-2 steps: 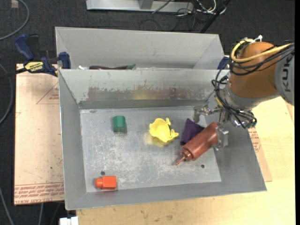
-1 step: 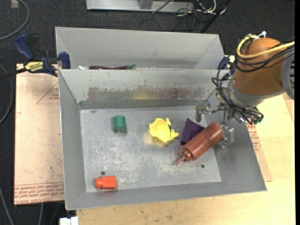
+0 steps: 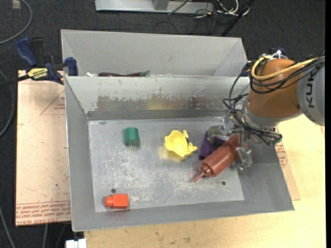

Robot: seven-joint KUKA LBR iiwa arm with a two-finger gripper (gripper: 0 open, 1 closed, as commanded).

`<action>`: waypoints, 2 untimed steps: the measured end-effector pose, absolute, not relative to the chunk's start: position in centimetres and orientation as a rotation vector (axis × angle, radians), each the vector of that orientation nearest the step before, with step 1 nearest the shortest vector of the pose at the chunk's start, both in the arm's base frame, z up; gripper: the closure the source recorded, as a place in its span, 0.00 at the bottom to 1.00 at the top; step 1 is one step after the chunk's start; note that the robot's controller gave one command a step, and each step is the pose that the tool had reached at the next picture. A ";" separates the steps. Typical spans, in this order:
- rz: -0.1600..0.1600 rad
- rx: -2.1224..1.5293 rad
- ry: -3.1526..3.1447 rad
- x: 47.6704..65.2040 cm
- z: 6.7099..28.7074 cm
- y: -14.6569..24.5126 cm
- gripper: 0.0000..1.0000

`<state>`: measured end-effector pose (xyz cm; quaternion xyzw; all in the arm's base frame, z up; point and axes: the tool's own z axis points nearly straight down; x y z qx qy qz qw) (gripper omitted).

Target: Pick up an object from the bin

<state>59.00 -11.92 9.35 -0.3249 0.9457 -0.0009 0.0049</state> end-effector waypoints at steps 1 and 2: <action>0.016 -1.224 2.876 59.1 7.2 -14.0 1.00; 0.016 -1.223 2.876 59.1 7.2 -14.0 1.00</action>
Offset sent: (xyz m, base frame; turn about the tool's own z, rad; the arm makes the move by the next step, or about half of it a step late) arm 0.0000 0.0000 0.0000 0.0000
